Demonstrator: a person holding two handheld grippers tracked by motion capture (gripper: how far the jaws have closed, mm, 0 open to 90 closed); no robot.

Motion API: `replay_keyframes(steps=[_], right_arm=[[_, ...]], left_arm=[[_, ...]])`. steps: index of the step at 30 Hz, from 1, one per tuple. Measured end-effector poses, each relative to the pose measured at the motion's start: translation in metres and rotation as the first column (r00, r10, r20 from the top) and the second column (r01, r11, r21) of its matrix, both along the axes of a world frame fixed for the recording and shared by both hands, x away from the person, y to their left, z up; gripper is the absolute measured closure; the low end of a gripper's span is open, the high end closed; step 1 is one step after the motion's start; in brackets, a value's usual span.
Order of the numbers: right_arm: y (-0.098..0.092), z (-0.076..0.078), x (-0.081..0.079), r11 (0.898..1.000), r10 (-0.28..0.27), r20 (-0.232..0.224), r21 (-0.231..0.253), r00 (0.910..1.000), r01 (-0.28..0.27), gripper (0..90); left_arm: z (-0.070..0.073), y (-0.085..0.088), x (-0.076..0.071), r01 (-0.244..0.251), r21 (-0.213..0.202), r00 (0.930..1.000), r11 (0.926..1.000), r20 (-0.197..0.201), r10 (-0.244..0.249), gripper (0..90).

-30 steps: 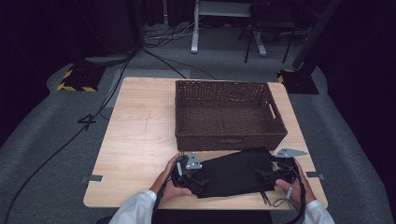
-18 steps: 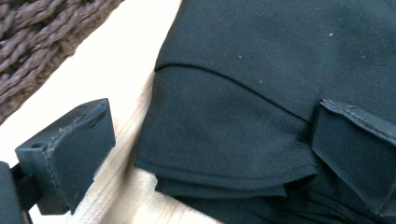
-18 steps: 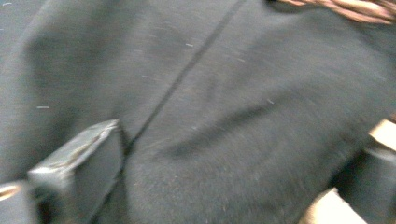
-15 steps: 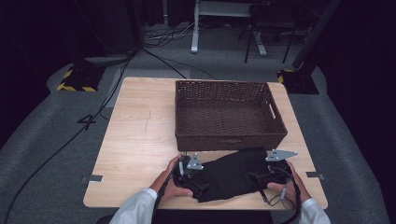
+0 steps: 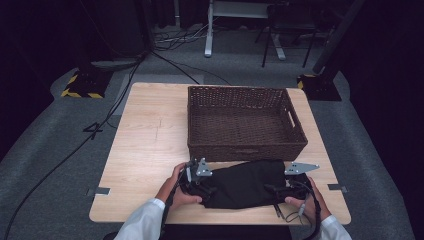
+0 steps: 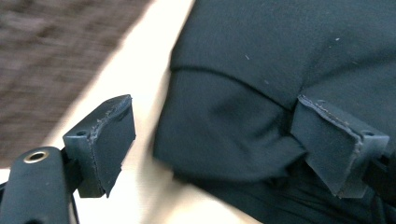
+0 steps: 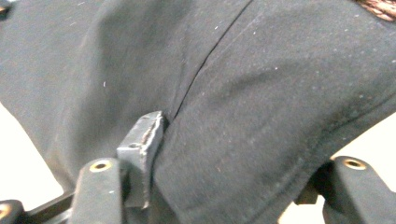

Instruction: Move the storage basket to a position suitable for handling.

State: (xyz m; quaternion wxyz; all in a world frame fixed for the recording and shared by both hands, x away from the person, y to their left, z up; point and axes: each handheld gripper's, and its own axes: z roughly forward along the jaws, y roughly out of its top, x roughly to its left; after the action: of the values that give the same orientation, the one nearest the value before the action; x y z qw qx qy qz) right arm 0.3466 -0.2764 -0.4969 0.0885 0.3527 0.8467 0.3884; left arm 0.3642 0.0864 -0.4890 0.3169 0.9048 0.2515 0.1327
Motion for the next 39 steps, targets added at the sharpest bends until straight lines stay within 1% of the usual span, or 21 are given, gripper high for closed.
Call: replay_keyframes(steps=[2,3,5,6,9,13,16,17,19,20,21,24,25,26,27,28,32,36,37,38,39], right_arm=[[0.003,-0.001,-0.001,1.0,-0.016,0.009,-0.005,0.9998,0.016,28.4],[0.007,-0.002,-0.002,0.999,-0.042,0.026,-0.026,0.9988,0.043,22.5],[0.007,-0.002,-0.002,0.998,-0.051,0.027,-0.03,0.9984,0.051,19.8],[0.007,-0.003,0.0,0.997,-0.068,0.026,-0.032,0.9973,0.069,16.8],[0.007,-0.004,0.0,0.997,-0.076,0.027,-0.031,0.9968,0.077,15.7],[0.008,-0.003,0.0,0.996,-0.076,0.023,-0.037,0.9968,0.077,14.6],[0.01,-0.004,0.001,0.996,-0.073,0.027,-0.041,0.9969,0.074,14.0],[0.01,-0.004,0.001,0.996,-0.075,0.027,-0.045,0.9968,0.076,13.8],[0.012,-0.004,0.002,0.996,-0.07,0.028,-0.046,0.9971,0.072,13.7],[0.011,-0.004,0.002,0.997,-0.068,0.028,-0.044,0.9973,0.07,13.7],[0.011,-0.004,0.002,0.997,-0.068,0.028,-0.044,0.9973,0.07,13.7],[0.012,-0.004,0.003,0.997,-0.061,0.029,-0.046,0.9978,0.062,13.7],[0.013,-0.004,0.004,0.997,-0.06,0.029,-0.043,0.9978,0.061,13.9],[0.013,-0.004,0.005,0.997,-0.055,0.031,-0.049,0.998,0.056,14.5],[0.013,-0.004,0.005,0.997,-0.055,0.031,-0.049,0.998,0.056,14.5],[0.014,-0.004,0.005,0.998,-0.044,0.036,-0.053,0.9984,0.046,15.6],[0.015,-0.003,0.004,0.999,-0.015,0.038,-0.052,0.9992,0.017,21.2],[0.017,-0.002,0.005,0.999,0.007,0.043,-0.044,0.9991,-0.005,28.3],[0.018,-0.002,0.005,0.999,0.018,0.044,-0.039,0.9988,-0.016,33.5],[0.019,-0.002,0.005,0.999,0.029,0.04,-0.027,0.9988,-0.028,39.0],[0.02,-0.001,0.005,0.999,0.039,0.039,-0.027,0.9985,-0.037,41.8]], left_arm=[[0.0,0.006,0.01,-0.03,-0.021,0.9994,0.9993,-0.018,0.03,16.1],[0.001,0.012,0.013,-0.017,-0.043,0.9991,0.9989,-0.04,0.016,22.0],[0.003,0.015,0.012,-0.021,-0.045,0.9993,0.9988,-0.032,0.02,19.8],[0.006,0.019,0.007,-0.019,-0.056,0.9998,0.9982,-0.009,0.019,15.8],[0.014,0.025,-0.007,0.028,-0.132,0.9993,0.9908,-0.023,-0.031,16.5],[0.01,0.012,-0.028,0.065,-0.094,0.9977,0.9934,-0.013,-0.067,15.6],[0.004,0.001,-0.031,0.084,-0.062,0.9962,0.9945,-0.02,-0.085,15.5],[0.002,-0.004,-0.029,0.076,-0.041,0.9971,0.9963,-0.006,-0.076,15.3],[-0.001,-0.008,-0.024,0.046,-0.062,0.9989,0.997,-0.009,-0.047,8.9],[-0.003,-0.009,-0.017,0.008,-0.061,0.9997,0.9981,-0.022,-0.009,4.9],[-0.003,-0.009,-0.017,0.008,-0.061,0.9997,0.9981,-0.022,-0.009,0.0],[-0.008,-0.006,-0.008,0.001,-0.073,0.999,0.9973,-0.044,-0.004,0.0],[-0.009,-0.005,-0.007,0.001,-0.084,0.9985,0.9964,-0.054,-0.005,0.0],[-0.012,-0.003,-0.002,0.003,-0.098,0.9958,0.9952,-0.091,-0.012,0.0],[-0.012,-0.003,-0.002,0.003,-0.098,0.9958,0.9952,-0.091,-0.012,0.0],[-0.014,-0.001,0.001,0.002,-0.117,0.9933,0.9931,-0.114,-0.016,0.0],[-0.012,-0.008,0.0,0.03,-0.085,0.9918,0.9959,-0.121,-0.04,0.0],[-0.012,-0.013,-0.002,0.051,-0.087,0.9912,0.9949,-0.118,-0.061,2.1],[-0.012,-0.013,-0.001,0.062,-0.091,0.991,0.9939,-0.113,-0.072,2.1],[-0.01,-0.013,-0.001,0.074,-0.086,0.9895,0.9936,-0.118,-0.084,8.2],[-0.008,-0.013,-0.002,0.101,-0.111,0.9864,0.9887,-0.118,-0.114,14.5]])
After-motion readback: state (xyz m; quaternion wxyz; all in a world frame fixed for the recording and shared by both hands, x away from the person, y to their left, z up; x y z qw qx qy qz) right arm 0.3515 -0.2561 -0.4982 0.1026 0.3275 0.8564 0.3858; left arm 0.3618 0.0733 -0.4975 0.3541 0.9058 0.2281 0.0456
